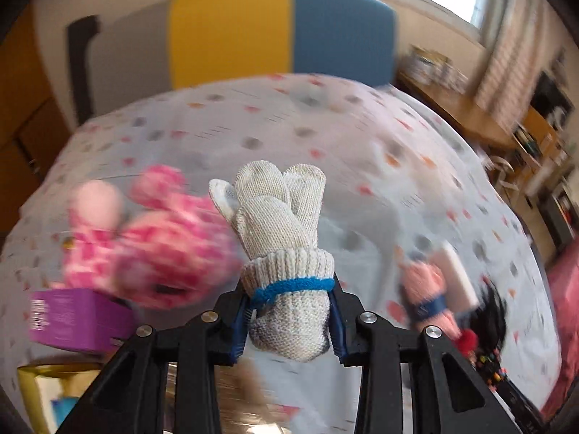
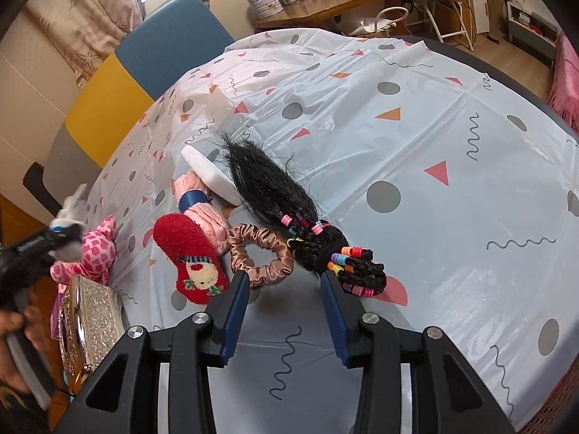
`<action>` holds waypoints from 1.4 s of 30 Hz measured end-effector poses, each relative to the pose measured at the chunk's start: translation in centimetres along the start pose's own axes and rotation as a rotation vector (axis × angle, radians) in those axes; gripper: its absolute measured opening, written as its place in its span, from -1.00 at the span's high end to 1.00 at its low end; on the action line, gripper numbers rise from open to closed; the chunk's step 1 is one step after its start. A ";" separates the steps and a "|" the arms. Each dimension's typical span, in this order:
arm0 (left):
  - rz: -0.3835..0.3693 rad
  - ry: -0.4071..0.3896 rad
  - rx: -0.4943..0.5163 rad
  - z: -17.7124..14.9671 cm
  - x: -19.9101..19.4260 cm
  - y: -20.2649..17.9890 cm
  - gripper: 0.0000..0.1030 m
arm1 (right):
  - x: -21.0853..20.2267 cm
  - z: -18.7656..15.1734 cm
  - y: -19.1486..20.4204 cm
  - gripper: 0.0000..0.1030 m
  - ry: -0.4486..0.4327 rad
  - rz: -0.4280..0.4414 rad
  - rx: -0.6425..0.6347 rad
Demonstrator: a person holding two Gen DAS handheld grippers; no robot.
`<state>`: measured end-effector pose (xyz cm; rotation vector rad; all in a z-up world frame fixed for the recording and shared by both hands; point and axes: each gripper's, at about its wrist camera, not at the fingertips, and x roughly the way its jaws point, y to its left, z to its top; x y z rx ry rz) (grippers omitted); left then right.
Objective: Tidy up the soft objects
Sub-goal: 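Grasp the white knit glove with left tool and lift it while right tool approaches scrunchie, then lower the glove into the tray and open left tool while right tool grasps brown scrunchie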
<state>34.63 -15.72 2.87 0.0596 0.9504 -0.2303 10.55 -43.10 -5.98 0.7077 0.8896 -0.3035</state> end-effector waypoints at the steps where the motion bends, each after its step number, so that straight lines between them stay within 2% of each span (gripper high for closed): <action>1: 0.017 -0.009 -0.018 0.3 -0.3 1.2 0.28 | 0.0 0.0 0.0 0.20 0.001 -0.002 -0.001; 4: 0.086 -0.044 -0.072 1.0 -1.5 5.7 0.28 | 0.1 -0.1 0.0 0.20 0.004 -0.010 -0.006; 8: 0.154 -0.075 -0.143 0.1 -3.6 12.2 0.28 | 0.3 -0.1 0.2 0.20 0.006 -0.026 -0.018; 12: 0.203 -0.099 -0.184 -3.5 -6.1 17.8 0.28 | 0.3 -0.3 0.4 0.20 0.009 -0.028 -0.030; 18: 0.197 -0.084 -0.249 -10.1 -8.1 22.6 0.28 | 0.5 -0.5 1.3 0.21 0.014 -0.028 -0.082; 25: 0.133 -0.032 -0.299 -19.7 -9.5 23.4 0.27 | 0.9 -1.5 3.3 0.24 0.037 -0.001 -0.203; 28: 0.132 -0.032 -0.291 -23.3 -10.3 23.5 0.26 | 1.5 -2.1 4.9 0.26 0.056 0.003 -0.294; 31: 0.128 -0.017 -0.295 -25.2 -10.3 23.4 0.26 | 2.5 -2.1 6.2 0.26 0.069 -0.026 -0.378; 35: 0.128 -0.013 -0.291 -27.0 -10.4 23.7 0.21 | 4.6 -1.7 7.7 0.26 0.065 -0.140 -0.507; 37: 0.114 -0.006 -0.305 -27.8 -10.2 24.1 0.18 | 5.7 -1.4 7.9 0.26 0.081 -0.160 -0.538; 41: 0.120 0.015 -0.340 -28.5 -9.4 24.6 -0.11 | 7.8 -0.9 8.0 0.27 0.096 -0.188 -0.564; 42: 0.121 0.019 -0.351 -28.7 -9.2 24.7 -0.15 | 8.4 -1.0 7.9 0.46 0.114 -0.191 -0.567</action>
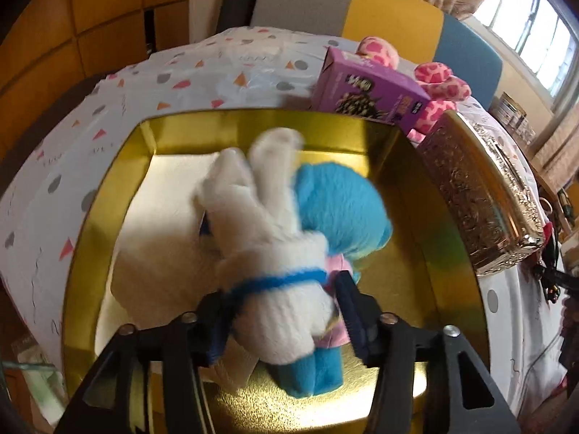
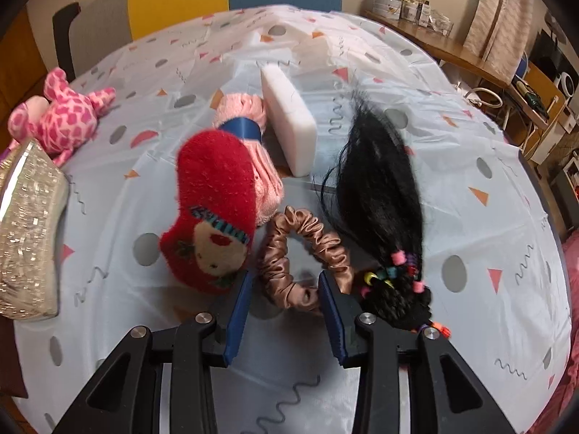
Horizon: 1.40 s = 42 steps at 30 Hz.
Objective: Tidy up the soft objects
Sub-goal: 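Lower the glove into the tray and open left tool while right tool grasps brown scrunchie, then carry the brown satin scrunchie with the right tool into the tray and release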
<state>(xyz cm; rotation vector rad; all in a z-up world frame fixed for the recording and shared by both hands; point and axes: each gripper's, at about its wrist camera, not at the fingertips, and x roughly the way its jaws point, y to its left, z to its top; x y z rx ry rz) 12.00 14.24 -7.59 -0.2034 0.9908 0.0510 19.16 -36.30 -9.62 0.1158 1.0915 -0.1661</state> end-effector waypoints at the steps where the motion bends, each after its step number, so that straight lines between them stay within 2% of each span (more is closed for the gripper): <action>1: 0.002 0.002 -0.007 -0.3 0.1 0.0 -0.23 | 0.3 -0.2 0.1 0.56 0.014 0.001 -0.006; 4: 0.014 -0.006 -0.019 -1.0 0.2 -0.2 -0.33 | 0.5 -0.5 0.7 0.59 0.015 -0.018 -0.045; 8: 0.034 -0.034 -0.016 -1.8 -0.5 -0.6 -0.50 | 0.6 -0.7 -0.8 0.58 0.021 0.052 0.048; 11: 0.046 -0.055 -0.013 -2.2 -1.3 -0.6 -0.50 | 0.5 -0.8 -1.1 0.58 0.018 0.074 0.063; 15: 0.055 -0.082 -0.022 -2.6 -2.4 -0.2 -0.51 | 0.2 -1.3 -1.0 0.63 0.020 0.060 0.055; 19: 0.070 -0.112 -0.033 -3.2 -3.2 0.3 -0.81 | -0.4 -1.8 -0.6 0.77 0.062 0.070 0.071; 25: 0.087 -0.136 -0.057 -3.7 -3.6 1.1 -0.82 | -2.0 -3.5 -1.1 0.84 0.104 0.178 0.178; 33: 0.042 -0.134 -0.053 -4.4 -4.0 1.4 -0.85 | -5.6 -4.3 -1.5 0.85 0.025 0.414 0.352; 37: 0.045 -0.162 -0.025 -4.5 -4.8 1.3 -0.85 | -7.6 -3.4 0.2 0.85 -0.015 0.514 0.352; 42: 0.045 -0.211 0.025 -4.7 -6.2 0.7 -0.86 | -9.1 -0.6 4.2 0.85 -0.058 0.545 0.288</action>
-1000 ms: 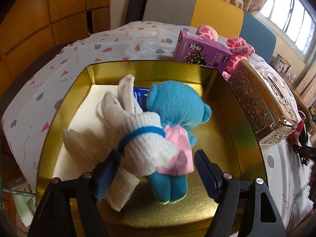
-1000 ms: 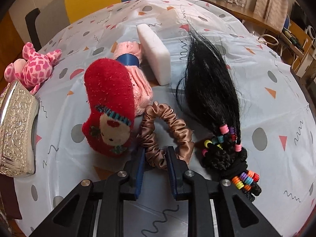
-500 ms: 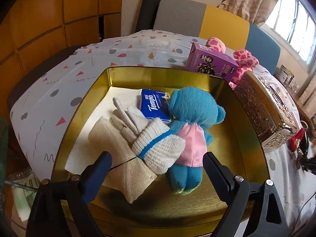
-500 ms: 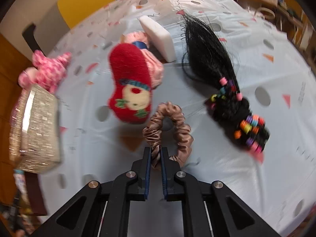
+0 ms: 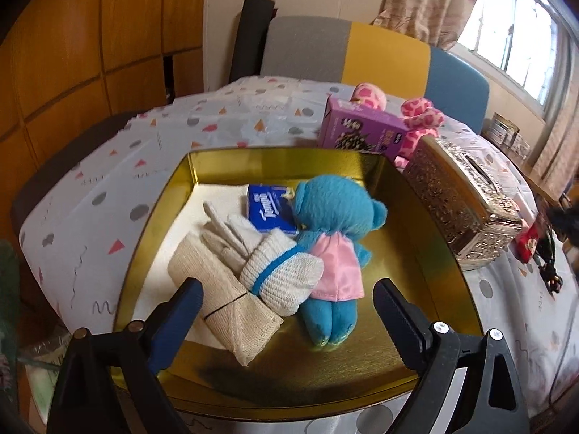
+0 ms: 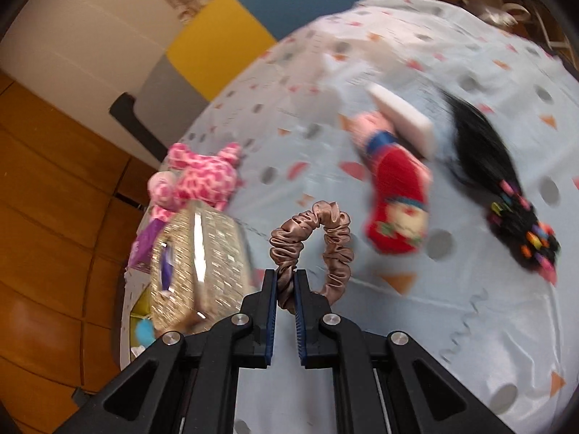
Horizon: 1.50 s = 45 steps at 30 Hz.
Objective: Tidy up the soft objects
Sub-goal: 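Carry the brown satin scrunchie with the right tool into the tray and release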
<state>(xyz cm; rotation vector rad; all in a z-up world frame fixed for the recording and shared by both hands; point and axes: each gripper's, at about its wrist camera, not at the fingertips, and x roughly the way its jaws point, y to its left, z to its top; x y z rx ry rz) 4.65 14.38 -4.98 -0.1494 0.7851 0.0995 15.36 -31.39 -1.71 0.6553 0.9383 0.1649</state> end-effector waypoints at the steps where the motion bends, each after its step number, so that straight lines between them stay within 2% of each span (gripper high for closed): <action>1: -0.003 -0.009 0.009 0.0 -0.3 -0.1 -0.88 | 0.5 0.5 0.9 0.85 0.001 -0.005 -0.012; 9: 0.000 -0.030 0.031 0.0 -1.3 0.3 -0.92 | 5.3 5.4 7.7 0.85 -0.010 -0.056 -0.097; 13: 0.004 -0.036 0.014 0.0 -1.6 1.2 -0.92 | 7.6 7.6 12.8 0.85 -0.025 -0.065 -0.172; 16: 0.015 -0.038 -0.002 0.0 -1.7 1.9 -0.92 | 9.2 8.0 16.9 0.85 -0.020 -0.049 -0.247; 21: 0.029 -0.036 -0.038 -0.1 -1.9 3.2 -0.92 | 12.4 6.2 24.0 0.85 0.027 0.006 -0.405; 27: 0.055 -0.041 -0.065 -0.1 -2.2 4.2 -0.92 | 14.7 0.4 30.2 0.85 0.118 0.114 -0.609; 31: 0.065 -0.046 -0.080 -0.1 -2.4 4.6 -0.92 | 15.8 -4.9 31.2 0.85 0.211 0.093 -0.740; 35: 0.066 -0.043 -0.081 -0.2 -2.4 4.4 -0.92 | 17.4 -8.7 29.7 0.85 0.301 0.066 -0.752; 41: 0.070 -0.064 -0.062 0.0 -3.4 4.0 -0.94 | 20.5 -10.7 27.3 0.77 0.332 -0.044 -0.721; 45: 0.084 -0.079 -0.064 0.3 -4.0 4.0 -0.94 | 20.5 -11.3 26.7 0.65 0.322 -0.050 -0.718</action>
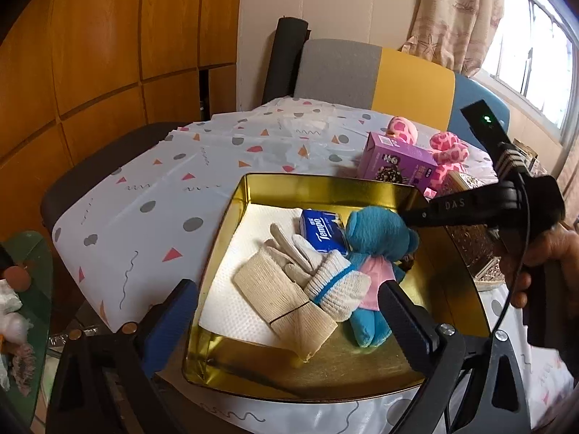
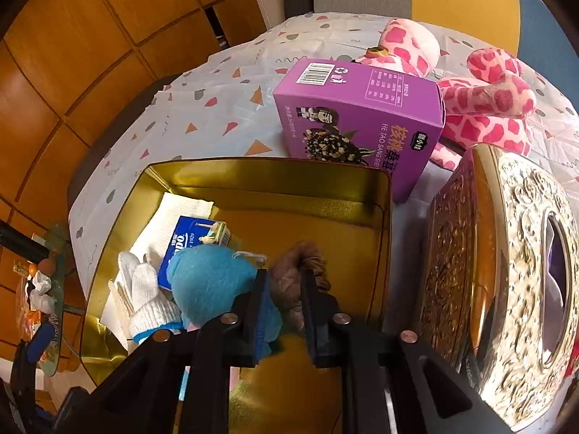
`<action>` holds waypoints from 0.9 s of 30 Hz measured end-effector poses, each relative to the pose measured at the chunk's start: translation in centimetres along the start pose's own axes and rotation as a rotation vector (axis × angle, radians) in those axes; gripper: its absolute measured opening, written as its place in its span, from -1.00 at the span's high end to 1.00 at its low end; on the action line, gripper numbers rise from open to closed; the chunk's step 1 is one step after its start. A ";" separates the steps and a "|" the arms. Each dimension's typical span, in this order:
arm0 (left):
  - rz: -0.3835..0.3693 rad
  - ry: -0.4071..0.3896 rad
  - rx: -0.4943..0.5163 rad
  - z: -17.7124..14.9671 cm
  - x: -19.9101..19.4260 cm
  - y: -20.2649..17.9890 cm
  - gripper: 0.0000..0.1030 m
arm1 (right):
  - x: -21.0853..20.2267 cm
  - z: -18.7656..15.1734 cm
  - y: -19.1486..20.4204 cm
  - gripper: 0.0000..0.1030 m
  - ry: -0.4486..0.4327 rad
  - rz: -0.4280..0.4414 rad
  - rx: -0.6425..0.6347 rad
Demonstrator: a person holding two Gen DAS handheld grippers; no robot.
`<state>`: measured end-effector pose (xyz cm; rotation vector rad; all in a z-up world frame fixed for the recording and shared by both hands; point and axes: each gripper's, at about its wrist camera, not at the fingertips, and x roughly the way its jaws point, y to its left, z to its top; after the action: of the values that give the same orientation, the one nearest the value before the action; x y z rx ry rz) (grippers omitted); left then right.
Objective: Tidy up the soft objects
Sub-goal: 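Carry the brown satin scrunchie with the right tool into the tray and release, then move left tool to the red sock doll while right tool moves to black hair piece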
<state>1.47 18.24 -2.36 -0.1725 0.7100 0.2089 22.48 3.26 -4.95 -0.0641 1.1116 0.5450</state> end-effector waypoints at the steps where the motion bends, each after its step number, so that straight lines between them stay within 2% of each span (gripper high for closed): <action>1: 0.002 -0.001 -0.001 0.1 -0.1 0.0 -0.94 | -0.2 -0.1 0.1 0.62 -0.007 -0.002 -0.002; 3: 0.009 -0.004 -0.001 0.2 -0.3 0.0 -0.94 | -0.9 -0.6 0.4 0.54 -0.025 -0.005 -0.010; 8: 0.021 -0.007 0.010 0.3 -0.8 -0.4 -0.95 | -3.1 -2.2 1.4 0.51 -0.069 -0.009 -0.049; 17: 0.011 -0.020 0.037 0.1 -1.8 -1.1 -0.96 | -5.6 -5.3 3.4 0.40 -0.145 -0.103 -0.152; 27: -0.013 -0.014 0.075 -0.2 -2.3 -2.6 -0.96 | -9.3 -8.0 2.0 0.38 -0.231 -0.165 -0.146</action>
<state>0.24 15.35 -0.78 -0.1040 0.7017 0.1704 11.88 -1.15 -0.16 -0.2131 0.8319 0.4715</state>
